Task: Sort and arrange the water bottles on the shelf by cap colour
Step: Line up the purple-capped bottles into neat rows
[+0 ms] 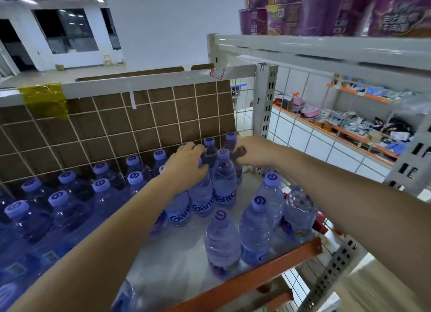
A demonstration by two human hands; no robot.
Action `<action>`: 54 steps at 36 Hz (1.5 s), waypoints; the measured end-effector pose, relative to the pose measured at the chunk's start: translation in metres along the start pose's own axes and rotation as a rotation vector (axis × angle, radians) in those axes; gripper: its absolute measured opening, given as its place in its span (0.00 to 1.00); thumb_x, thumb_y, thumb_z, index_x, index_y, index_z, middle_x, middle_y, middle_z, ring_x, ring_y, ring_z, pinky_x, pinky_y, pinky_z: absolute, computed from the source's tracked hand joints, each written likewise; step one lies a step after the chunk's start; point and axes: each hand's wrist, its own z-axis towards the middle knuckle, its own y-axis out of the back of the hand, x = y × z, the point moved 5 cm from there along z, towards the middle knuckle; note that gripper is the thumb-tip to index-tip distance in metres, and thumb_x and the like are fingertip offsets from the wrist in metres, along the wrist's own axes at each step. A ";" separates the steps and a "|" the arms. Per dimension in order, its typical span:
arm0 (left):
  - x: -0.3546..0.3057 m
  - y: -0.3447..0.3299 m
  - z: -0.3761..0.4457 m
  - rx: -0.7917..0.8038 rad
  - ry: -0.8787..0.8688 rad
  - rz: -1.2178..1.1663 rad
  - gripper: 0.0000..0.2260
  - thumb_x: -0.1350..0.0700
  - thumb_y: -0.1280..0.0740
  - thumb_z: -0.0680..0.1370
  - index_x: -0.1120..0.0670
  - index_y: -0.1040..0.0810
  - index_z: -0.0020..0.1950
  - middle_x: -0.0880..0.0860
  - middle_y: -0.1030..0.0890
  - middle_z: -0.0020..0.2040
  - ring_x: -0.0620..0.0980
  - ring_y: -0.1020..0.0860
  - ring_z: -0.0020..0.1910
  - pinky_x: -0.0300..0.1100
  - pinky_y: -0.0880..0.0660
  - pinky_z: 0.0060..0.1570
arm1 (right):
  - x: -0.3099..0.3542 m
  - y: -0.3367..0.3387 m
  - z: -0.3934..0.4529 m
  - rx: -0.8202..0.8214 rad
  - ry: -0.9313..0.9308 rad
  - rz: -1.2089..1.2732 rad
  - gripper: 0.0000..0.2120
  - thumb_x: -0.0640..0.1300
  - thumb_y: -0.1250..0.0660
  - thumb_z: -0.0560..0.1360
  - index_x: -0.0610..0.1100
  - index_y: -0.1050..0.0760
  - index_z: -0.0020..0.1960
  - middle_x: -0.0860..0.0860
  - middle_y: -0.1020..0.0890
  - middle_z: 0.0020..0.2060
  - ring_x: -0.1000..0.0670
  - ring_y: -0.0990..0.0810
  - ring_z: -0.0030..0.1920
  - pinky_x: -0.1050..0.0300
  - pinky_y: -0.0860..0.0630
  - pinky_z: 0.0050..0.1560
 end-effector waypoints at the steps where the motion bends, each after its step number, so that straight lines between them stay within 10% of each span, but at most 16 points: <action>1: -0.005 0.004 -0.003 -0.009 -0.025 -0.032 0.17 0.51 0.36 0.78 0.54 0.29 0.65 0.54 0.28 0.60 0.55 0.29 0.61 0.52 0.28 0.58 | -0.001 0.001 -0.005 0.004 -0.010 -0.017 0.09 0.43 0.34 0.75 0.48 0.30 0.37 0.53 0.27 0.35 0.49 0.27 0.41 0.61 0.36 0.32; 8: -0.040 0.018 -0.029 0.131 -0.181 -0.132 0.18 0.44 0.37 0.78 0.56 0.27 0.36 0.50 0.28 0.32 0.49 0.29 0.33 0.49 0.28 0.40 | -0.006 0.009 -0.037 0.019 -0.106 -0.238 0.17 0.56 0.31 0.72 0.48 0.31 0.32 0.50 0.26 0.32 0.47 0.24 0.37 0.58 0.31 0.34; 16: -0.060 -0.001 -0.071 0.568 -0.129 -0.104 0.24 0.31 0.33 0.69 0.54 0.26 0.39 0.50 0.27 0.32 0.48 0.30 0.32 0.41 0.35 0.33 | -0.005 -0.002 -0.063 0.140 -0.233 -0.338 0.22 0.57 0.29 0.72 0.45 0.34 0.30 0.50 0.28 0.27 0.51 0.27 0.29 0.58 0.27 0.35; 21: -0.065 -0.003 -0.078 0.587 -0.131 -0.085 0.22 0.42 0.28 0.72 0.54 0.25 0.58 0.54 0.20 0.43 0.53 0.21 0.39 0.41 0.27 0.37 | -0.009 -0.005 -0.064 0.146 -0.259 -0.236 0.20 0.51 0.29 0.74 0.43 0.33 0.31 0.48 0.25 0.29 0.49 0.21 0.27 0.54 0.19 0.42; 37: -0.056 0.005 -0.039 0.386 -0.141 -0.096 0.13 0.48 0.33 0.76 0.58 0.26 0.48 0.53 0.26 0.41 0.49 0.31 0.36 0.44 0.33 0.39 | -0.028 0.003 -0.009 0.026 -0.219 -0.096 0.13 0.44 0.30 0.73 0.42 0.31 0.34 0.47 0.29 0.31 0.51 0.31 0.30 0.59 0.36 0.27; 43: -0.059 -0.007 -0.022 0.325 -0.108 -0.105 0.11 0.49 0.34 0.77 0.57 0.26 0.48 0.51 0.28 0.37 0.47 0.33 0.33 0.41 0.36 0.33 | -0.033 -0.002 0.021 -0.012 -0.174 -0.012 0.09 0.40 0.33 0.75 0.39 0.24 0.54 0.45 0.25 0.44 0.47 0.26 0.43 0.60 0.34 0.31; 54: -0.059 -0.021 0.003 0.298 -0.076 -0.077 0.06 0.50 0.36 0.78 0.50 0.31 0.45 0.47 0.30 0.35 0.49 0.30 0.37 0.43 0.35 0.36 | -0.039 -0.005 0.048 -0.133 -0.071 0.036 0.11 0.37 0.35 0.76 0.39 0.25 0.58 0.41 0.22 0.55 0.42 0.23 0.54 0.56 0.31 0.44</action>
